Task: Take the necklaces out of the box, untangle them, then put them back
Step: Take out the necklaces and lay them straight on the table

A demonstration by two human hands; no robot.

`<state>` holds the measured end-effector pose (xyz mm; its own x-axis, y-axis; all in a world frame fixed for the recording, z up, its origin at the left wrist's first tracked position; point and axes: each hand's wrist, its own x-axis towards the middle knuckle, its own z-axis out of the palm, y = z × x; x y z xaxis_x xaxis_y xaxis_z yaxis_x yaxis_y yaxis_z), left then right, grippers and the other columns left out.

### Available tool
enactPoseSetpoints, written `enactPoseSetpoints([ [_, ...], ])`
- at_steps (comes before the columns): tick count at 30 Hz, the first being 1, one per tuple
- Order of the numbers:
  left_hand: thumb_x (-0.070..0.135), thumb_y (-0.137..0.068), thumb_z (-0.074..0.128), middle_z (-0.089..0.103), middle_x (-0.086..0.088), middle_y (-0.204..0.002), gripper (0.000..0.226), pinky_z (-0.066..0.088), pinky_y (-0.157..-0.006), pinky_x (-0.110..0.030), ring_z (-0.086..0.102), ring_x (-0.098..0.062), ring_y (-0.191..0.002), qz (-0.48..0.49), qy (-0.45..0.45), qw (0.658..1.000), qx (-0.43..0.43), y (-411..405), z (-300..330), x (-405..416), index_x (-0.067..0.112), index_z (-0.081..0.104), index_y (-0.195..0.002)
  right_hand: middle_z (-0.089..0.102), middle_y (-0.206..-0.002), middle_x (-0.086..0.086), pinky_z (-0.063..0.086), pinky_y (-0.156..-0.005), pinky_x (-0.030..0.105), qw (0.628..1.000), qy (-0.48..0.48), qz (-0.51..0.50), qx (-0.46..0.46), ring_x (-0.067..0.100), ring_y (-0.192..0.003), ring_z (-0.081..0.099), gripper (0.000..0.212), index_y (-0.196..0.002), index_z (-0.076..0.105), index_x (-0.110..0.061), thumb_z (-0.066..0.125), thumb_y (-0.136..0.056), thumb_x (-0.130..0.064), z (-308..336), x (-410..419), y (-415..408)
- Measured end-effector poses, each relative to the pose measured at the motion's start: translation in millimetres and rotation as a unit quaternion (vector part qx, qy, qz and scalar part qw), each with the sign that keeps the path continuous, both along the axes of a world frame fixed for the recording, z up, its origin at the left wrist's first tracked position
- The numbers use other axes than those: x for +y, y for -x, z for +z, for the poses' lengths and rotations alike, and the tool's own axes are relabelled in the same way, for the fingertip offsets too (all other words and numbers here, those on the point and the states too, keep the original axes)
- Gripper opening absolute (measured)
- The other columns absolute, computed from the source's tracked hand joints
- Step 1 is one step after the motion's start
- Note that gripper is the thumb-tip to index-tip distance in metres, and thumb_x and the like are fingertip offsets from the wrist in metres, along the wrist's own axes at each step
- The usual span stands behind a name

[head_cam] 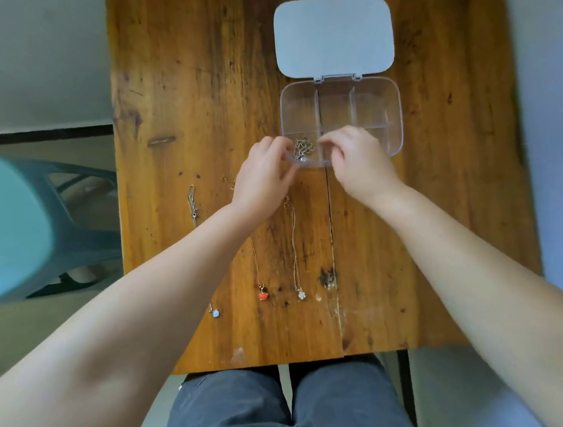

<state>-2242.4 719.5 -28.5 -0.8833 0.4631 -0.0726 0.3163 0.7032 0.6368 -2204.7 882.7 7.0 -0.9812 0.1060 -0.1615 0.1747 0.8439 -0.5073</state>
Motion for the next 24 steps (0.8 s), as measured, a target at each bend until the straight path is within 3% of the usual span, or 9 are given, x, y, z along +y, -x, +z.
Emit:
enactPoseSetpoints([
  [5,0.012,-0.088,0.059,0.060,-0.009,-0.099,0.012,0.049,-0.070,-0.041,0.053,-0.025,-0.093,0.038,-0.006,0.999,0.010,-2.5,-3.6,3.1,0.009,0.060,-0.099,0.061,-0.115,0.010,0.035,-0.090,0.045,0.947,-0.212,0.204,-0.129,0.033,-0.111,0.047,0.026,-0.115,0.061,-0.016,0.047,-0.093,-0.022,-13.7,-12.4,51.8],
  [7,0.013,-0.088,0.059,0.061,-0.007,-0.098,0.011,0.049,-0.070,-0.039,0.053,-0.023,-0.093,0.044,-0.008,0.999,0.008,-3.3,-4.1,3.9,0.010,0.059,-0.099,0.063,-0.111,0.007,0.033,-0.089,0.045,0.931,-0.243,0.242,-0.122,0.032,-0.109,0.048,0.024,-0.112,0.060,-0.021,0.049,-0.093,-0.031,-14.8,-13.3,52.0],
  [9,0.013,-0.088,0.058,0.062,-0.006,-0.096,0.009,0.048,-0.069,-0.035,0.053,-0.022,-0.091,0.044,-0.015,0.999,0.013,-4.2,-4.6,3.9,0.012,0.059,-0.097,0.064,-0.111,0.004,0.032,-0.088,0.046,0.927,-0.240,0.267,-0.110,0.030,-0.109,0.048,0.026,-0.113,0.061,-0.025,0.044,-0.093,-0.024,-15.9,-9.4,48.9],
  [12,0.013,-0.088,0.058,0.063,-0.005,-0.094,0.007,0.048,-0.068,-0.035,0.052,-0.019,-0.088,0.039,-0.016,0.999,0.016,-4.5,-6.1,3.2,0.013,0.058,-0.095,0.065,-0.113,0.004,0.032,-0.091,0.046,0.930,-0.205,0.278,-0.124,0.028,-0.108,0.049,0.035,-0.116,0.060,-0.024,0.036,-0.093,-0.018,-14.5,-5.3,45.8],
  [15,0.013,-0.087,0.059,0.063,-0.005,-0.091,0.007,0.042,-0.065,-0.030,0.048,-0.015,-0.084,0.040,-0.012,0.999,0.020,-3.6,-5.3,3.5,0.013,0.058,-0.094,0.063,-0.114,0.006,0.039,-0.091,0.045,0.946,-0.104,0.253,-0.172,0.027,-0.107,0.053,0.034,-0.118,0.059,-0.020,0.037,-0.093,-0.025,-10.5,-3.3,46.6],
  [19,0.014,-0.087,0.059,0.060,-0.005,-0.092,0.007,0.046,-0.067,-0.034,0.049,-0.018,-0.087,0.037,0.001,0.999,0.004,-2.6,-0.5,3.3,0.013,0.059,-0.094,0.060,-0.113,0.005,0.044,-0.079,0.027,0.968,0.014,0.194,-0.157,0.014,-0.094,0.054,0.024,-0.114,0.061,-0.018,0.052,-0.092,-0.019,-5.2,5.4,37.5],
  [22,0.016,-0.087,0.058,0.056,-0.011,-0.104,0.014,0.048,-0.078,-0.042,0.049,-0.026,-0.099,0.038,0.068,0.997,0.021,-0.5,5.5,6.1,0.010,0.059,-0.100,0.063,-0.109,0.000,0.046,-0.083,0.024,0.982,0.075,0.127,-0.115,0.009,-0.094,0.055,0.019,-0.107,0.065,-0.018,0.052,-0.093,-0.016,4.9,11.9,24.4],
  [24,0.018,-0.086,0.057,0.052,-0.015,-0.122,0.026,0.042,-0.096,-0.046,0.045,-0.032,-0.116,0.009,0.091,0.995,0.049,0.8,16.1,12.9,0.010,0.058,-0.111,0.067,-0.100,0.000,0.050,-0.082,0.023,0.974,0.183,0.070,-0.116,0.007,-0.089,0.061,0.018,-0.106,0.067,-0.015,0.054,-0.093,-0.014,17.0,16.1,16.4],
])
